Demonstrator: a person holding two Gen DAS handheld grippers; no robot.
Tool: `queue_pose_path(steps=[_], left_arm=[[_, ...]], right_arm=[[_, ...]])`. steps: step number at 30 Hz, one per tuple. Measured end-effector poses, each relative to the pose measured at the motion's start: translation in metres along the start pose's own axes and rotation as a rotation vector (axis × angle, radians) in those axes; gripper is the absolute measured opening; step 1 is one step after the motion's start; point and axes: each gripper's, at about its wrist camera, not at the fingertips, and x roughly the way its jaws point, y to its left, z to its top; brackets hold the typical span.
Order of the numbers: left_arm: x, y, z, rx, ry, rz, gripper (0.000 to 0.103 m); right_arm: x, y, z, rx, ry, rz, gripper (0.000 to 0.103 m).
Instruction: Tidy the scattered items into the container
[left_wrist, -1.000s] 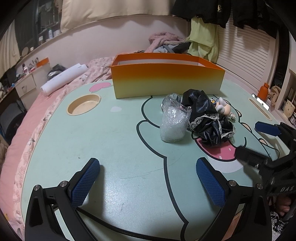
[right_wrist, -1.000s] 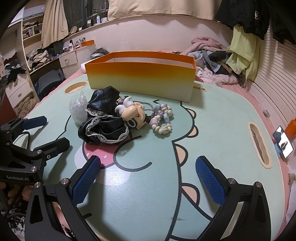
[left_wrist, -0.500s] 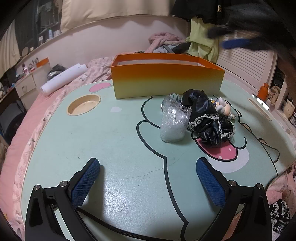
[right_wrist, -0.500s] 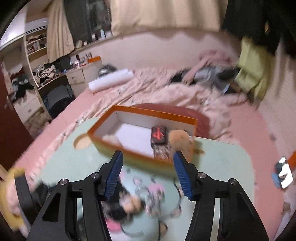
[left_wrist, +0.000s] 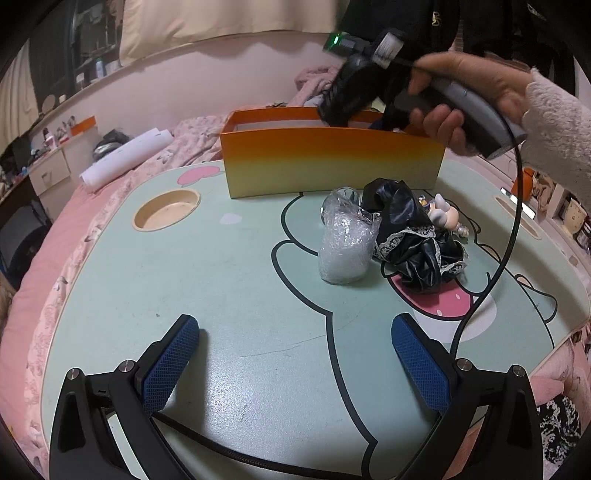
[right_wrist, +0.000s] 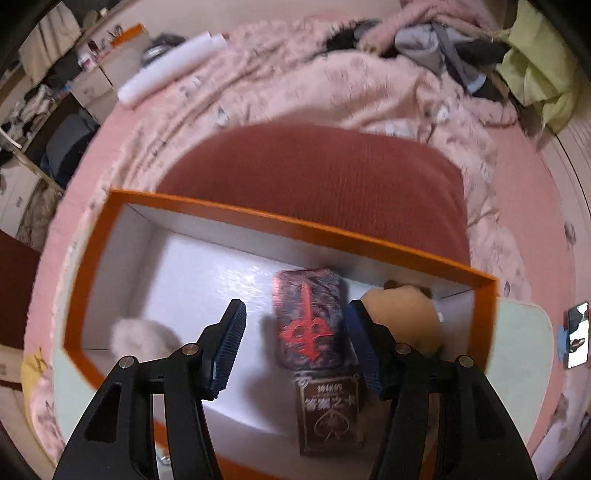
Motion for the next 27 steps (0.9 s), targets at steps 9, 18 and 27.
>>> queue_pose_path(steps=[9, 18, 27], left_arm=[[0.001, 0.001, 0.000, -0.002, -0.002, -0.003, 0.103], [0.000, 0.001, 0.000, -0.002, -0.003, -0.004, 0.103], [0.001, 0.002, 0.000, -0.002, -0.003, -0.004, 0.103]], right_arm=[[-0.021, 0.009, -0.012, -0.041, -0.089, -0.032, 0.040], [-0.118, 0.041, -0.084, -0.168, -0.327, 0.095, 0.040], [-0.073, 0.040, -0.150, -0.241, -0.201, 0.092, 0.041]])
